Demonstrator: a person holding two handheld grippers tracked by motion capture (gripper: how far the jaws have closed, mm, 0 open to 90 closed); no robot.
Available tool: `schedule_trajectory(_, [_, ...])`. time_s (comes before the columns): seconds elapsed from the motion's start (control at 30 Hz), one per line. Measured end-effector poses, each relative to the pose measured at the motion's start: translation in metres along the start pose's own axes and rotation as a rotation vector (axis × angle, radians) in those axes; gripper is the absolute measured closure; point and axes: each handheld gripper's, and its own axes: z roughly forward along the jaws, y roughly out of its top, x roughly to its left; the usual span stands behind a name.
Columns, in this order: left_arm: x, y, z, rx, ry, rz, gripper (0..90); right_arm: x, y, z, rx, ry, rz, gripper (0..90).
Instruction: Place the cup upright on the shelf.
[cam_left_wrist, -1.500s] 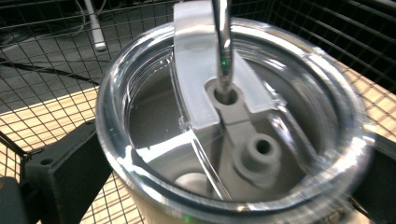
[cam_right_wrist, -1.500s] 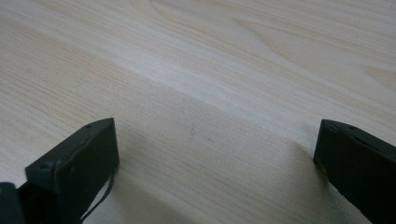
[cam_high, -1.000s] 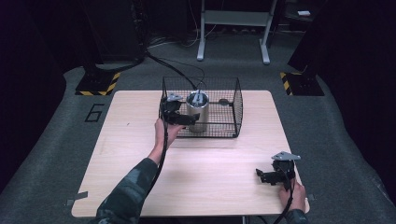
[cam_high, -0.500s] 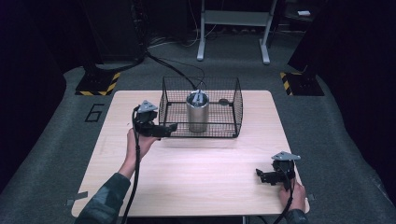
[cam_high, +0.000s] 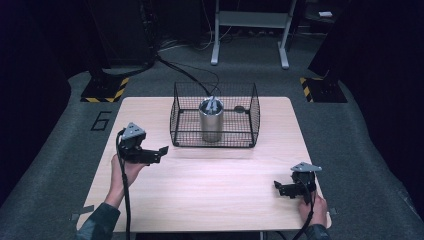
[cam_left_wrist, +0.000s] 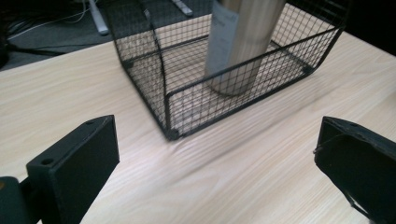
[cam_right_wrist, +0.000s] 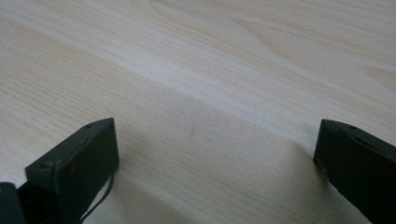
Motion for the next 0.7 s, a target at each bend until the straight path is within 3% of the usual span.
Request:
schedule_trajectory(0.17, [0.004,-0.019,-0.015,-0.003,0.021,-0.014,0.0,0.000,0.000,0.000,0.000,0.000,0.000,0.0])
schedule_trajectory(0.47, [0.005,-0.052,-0.033,0.015,0.068,0.000,0.0,0.000,0.000,0.000,0.000,0.000,0.000,0.0])
schedule_trajectory(0.7, [0.015,-0.097,-0.042,0.045,0.084,-0.037,0.0,0.000,0.000,0.000,0.000,-0.002,0.003,0.0])
